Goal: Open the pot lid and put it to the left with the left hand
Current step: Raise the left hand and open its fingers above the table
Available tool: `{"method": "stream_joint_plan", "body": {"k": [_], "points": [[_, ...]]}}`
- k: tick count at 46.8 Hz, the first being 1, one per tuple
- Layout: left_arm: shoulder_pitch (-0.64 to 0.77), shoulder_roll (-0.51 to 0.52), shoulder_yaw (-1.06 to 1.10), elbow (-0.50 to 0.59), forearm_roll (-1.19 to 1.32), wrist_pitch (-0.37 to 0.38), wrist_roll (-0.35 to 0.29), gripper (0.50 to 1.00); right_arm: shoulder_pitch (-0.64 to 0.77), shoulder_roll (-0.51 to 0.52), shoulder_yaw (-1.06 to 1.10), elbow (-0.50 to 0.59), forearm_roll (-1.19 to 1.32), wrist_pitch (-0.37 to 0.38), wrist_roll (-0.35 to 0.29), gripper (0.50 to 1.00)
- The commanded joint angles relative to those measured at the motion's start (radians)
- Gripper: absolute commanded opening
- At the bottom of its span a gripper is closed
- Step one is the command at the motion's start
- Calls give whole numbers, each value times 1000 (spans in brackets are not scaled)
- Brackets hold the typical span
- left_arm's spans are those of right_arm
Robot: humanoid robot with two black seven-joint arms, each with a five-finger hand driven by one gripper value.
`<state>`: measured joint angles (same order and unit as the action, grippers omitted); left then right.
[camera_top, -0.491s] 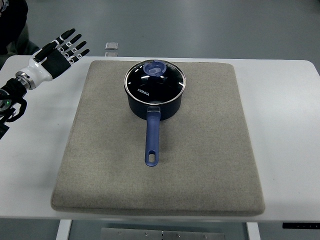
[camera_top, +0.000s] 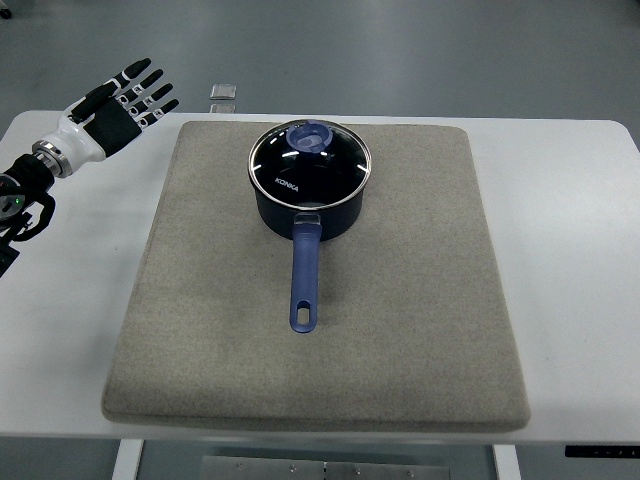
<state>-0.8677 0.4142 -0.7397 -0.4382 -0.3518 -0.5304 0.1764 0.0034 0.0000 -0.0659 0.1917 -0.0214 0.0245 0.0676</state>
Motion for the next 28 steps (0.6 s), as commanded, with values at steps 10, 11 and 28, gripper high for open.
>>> {"method": "stream_joint_plan", "body": {"k": [10,11,28], "points": [[-2,12,8,-5,26,-69,-21,992,0,0,0,0,0,0,0,917],[-2,12,8,-5,39,-80,-29,992,0,0,0,0,0,0,0,917],[-25,29,8,-46,479,-80,-310,992,1,0,0,0,0,0,0,917]]}}
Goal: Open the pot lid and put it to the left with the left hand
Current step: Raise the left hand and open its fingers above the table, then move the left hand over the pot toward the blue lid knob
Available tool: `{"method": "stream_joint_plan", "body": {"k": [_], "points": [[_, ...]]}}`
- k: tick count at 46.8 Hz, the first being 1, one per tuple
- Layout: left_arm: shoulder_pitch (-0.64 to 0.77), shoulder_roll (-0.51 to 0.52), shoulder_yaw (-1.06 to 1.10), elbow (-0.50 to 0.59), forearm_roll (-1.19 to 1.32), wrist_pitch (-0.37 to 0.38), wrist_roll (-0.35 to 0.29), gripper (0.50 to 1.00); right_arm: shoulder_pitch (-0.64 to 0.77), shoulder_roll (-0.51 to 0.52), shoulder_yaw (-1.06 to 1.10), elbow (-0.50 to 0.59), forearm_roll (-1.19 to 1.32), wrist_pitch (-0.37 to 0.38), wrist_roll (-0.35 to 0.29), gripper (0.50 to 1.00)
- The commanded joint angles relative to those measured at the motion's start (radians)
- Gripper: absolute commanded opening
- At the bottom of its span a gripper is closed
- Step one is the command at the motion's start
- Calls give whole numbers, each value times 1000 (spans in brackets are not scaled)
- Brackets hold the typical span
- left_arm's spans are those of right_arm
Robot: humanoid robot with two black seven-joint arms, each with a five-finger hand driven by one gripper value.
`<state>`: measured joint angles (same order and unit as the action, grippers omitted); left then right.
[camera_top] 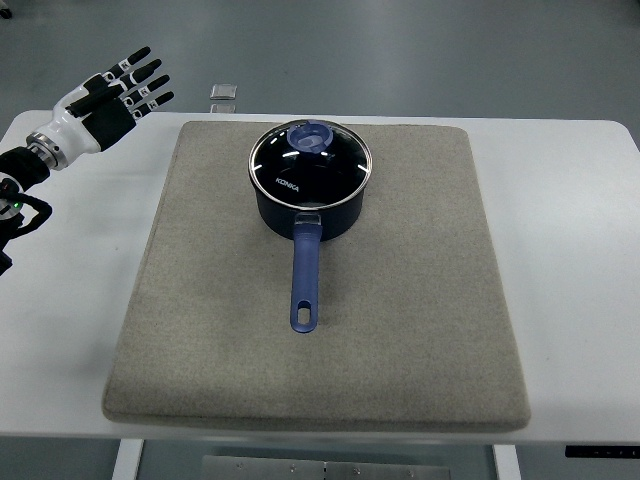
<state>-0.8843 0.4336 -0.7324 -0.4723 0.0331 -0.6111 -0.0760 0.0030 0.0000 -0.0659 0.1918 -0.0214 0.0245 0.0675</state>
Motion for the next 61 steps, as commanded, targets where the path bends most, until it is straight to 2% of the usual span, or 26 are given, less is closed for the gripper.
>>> {"method": "stream_joint_plan", "body": {"k": [1,11,16,20,30,35,61], "points": [[-10,14,1,-19,128,0,-77,992,0,0,0,0,0,0,0,917],[-19,119,2,-173,447,0,-313,992,0,0,0,0,0,0,0,917],[-35,148,2,-218,563,0,-375,990,0,0,0,0,0,0,0,917],[-56,152,2,-224,640,1,-381,990,0,0,0,0,0,0,0,917],[-88,154,34,-278,843,161,-381,990,2,0,0,0,0,0,0,917],[-120,154,90,-313,941,214,-380,990,0,0,0,0,1,0,0,917],[-395,151,427,-430,1330,223,-378,990,0,0,0,0,0,0,0,917]]}}
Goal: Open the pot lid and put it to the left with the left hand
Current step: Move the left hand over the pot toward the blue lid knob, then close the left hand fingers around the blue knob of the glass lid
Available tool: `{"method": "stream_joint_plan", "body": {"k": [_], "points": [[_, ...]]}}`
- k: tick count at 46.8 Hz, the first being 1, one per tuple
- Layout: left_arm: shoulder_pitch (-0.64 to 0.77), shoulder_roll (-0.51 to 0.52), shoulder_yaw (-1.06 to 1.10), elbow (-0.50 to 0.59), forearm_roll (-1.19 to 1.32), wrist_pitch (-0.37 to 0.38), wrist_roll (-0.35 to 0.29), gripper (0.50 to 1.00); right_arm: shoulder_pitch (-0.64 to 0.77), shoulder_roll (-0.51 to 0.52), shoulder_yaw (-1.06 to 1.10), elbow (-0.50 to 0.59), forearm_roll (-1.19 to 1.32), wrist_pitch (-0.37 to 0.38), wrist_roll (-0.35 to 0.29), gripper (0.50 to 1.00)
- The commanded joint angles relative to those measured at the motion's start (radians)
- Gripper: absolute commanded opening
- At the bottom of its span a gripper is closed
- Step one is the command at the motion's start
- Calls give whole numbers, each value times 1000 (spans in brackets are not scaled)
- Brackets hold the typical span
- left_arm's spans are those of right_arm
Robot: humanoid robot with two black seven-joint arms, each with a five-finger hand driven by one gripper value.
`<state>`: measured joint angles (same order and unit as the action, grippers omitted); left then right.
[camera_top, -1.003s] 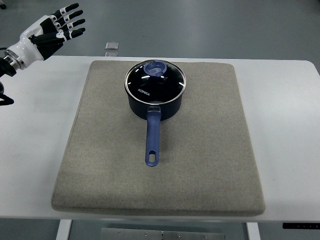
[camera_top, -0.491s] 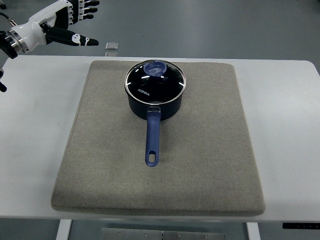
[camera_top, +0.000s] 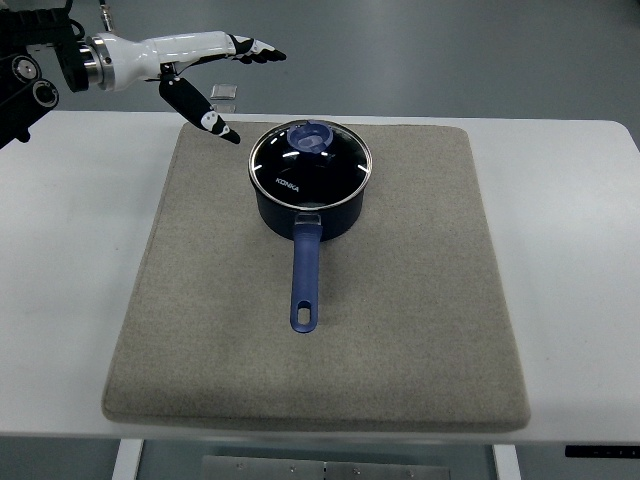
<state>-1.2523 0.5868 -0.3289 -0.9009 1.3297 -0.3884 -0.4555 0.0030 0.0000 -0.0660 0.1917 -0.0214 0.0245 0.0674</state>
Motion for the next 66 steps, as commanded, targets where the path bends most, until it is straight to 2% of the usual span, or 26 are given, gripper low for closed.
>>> {"method": "stream_joint_plan", "body": {"k": [1,20,36,41,66], "points": [[-33,-4,27,-1,45,0,1,990,0,0,0,0,0,0,0,917],[-108,-50,40,0,246,0,8,988,0,0,0,0,0,0,0,917],[-196,-117,160,31,259,-6,11,988,0,0,0,0,0,0,0,917],[-194,-165,180,60,259,-6,11,988,0,0,0,0,0,0,0,917],[-188,-252,223,152,267,0,15,988,0,0,0,0,0,0,0,917]]}}
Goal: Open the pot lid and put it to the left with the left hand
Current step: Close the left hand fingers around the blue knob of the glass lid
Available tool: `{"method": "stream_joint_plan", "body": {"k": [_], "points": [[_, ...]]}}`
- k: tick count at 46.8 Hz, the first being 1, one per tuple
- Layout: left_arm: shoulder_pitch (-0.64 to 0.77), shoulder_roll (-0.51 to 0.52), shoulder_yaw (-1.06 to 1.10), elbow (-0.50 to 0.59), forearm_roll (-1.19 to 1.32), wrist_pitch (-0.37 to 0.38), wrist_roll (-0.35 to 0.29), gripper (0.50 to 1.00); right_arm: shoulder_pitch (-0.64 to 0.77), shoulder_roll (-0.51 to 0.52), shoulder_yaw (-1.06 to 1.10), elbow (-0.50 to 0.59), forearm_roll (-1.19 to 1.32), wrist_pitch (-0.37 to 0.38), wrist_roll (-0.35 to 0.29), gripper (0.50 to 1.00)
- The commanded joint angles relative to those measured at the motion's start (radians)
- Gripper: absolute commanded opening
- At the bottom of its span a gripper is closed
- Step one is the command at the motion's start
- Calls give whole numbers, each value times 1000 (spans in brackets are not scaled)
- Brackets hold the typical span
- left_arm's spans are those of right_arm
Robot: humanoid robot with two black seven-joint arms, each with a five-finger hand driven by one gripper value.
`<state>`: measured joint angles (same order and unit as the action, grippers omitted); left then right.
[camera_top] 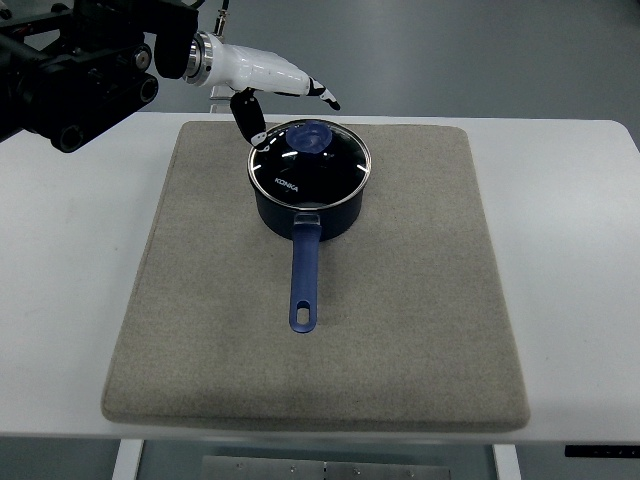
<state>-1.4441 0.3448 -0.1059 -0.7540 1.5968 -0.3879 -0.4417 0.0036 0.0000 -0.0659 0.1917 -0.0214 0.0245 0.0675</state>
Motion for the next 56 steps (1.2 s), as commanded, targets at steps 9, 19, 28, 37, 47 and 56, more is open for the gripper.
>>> {"method": "stream_joint_plan", "body": {"k": [9,19,28,37,47,56], "points": [[7,-26,0,9,9,0,1,984,-1,0,0,0,0,0,0,917],[8,-29,-1,9,22,3,0,960,-1,0,0,0,0,0,0,917],[8,-46,0,13,25,1,1,960,-1,0,0,0,0,0,0,917],[8,-61,0,13,41,1,1,962,-1,0,0,0,0,0,0,917],[10,-63,0,13,46,1,1,960,-1,0,0,0,0,0,0,917],[10,-63,2,13,49,0,1,919,-1,0,0,0,0,0,0,917]]}}
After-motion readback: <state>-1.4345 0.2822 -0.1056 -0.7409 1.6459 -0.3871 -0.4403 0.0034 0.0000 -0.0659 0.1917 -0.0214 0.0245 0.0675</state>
